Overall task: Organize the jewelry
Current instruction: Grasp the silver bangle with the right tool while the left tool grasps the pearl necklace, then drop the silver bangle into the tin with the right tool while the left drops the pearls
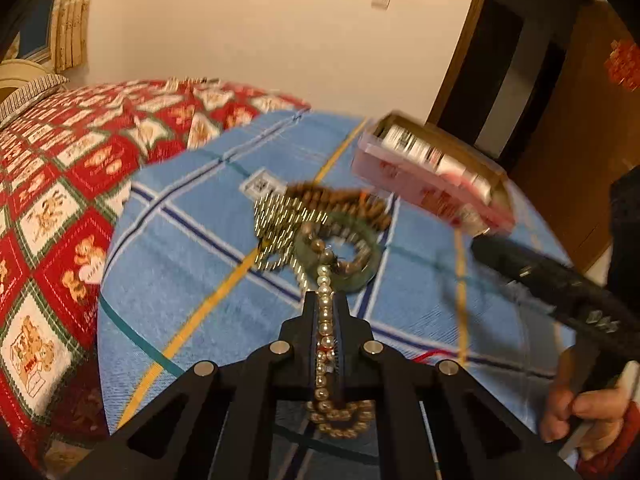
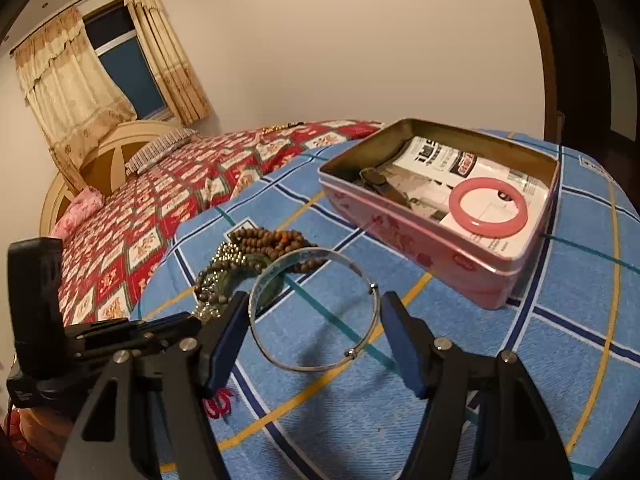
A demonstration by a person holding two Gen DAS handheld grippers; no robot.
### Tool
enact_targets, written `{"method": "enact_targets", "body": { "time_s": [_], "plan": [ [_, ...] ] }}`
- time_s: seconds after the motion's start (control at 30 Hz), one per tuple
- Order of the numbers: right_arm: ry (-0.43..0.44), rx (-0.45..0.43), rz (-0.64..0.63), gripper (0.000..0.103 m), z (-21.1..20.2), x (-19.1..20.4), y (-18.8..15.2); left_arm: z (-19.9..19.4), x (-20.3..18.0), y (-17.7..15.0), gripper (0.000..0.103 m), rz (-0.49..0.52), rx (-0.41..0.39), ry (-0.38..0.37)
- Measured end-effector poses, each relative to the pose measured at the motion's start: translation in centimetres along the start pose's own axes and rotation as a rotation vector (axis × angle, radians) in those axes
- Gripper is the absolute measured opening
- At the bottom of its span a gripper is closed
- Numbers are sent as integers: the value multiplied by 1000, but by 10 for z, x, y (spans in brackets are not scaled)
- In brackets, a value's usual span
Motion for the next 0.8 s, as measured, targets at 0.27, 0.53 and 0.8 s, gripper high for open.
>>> {"method": "enact_targets", "body": {
  "time_s": [0.27, 0.53, 0.8],
  "plan": [
    [-31, -50, 8, 69, -10, -6, 7, -37, -18, 18, 6, 15, -107, -112],
    [-63, -110, 26, 69, -23, -16, 15, -72, -45, 43, 6, 45, -209, -205],
    [-123, -196, 16, 69, -44, -26, 32, -68, -79, 62, 6, 79, -240, -260]
  ]
}}
Point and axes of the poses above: each gripper's, at about its wrist camera, not at the fingertips, and z roughly the way its jaws point, x to its left, y to its top, the point moved 10 cm from there along z, roughly the way its jaws point, and after that the axes turned 9 degrees about -z, right-handed, at the moved point
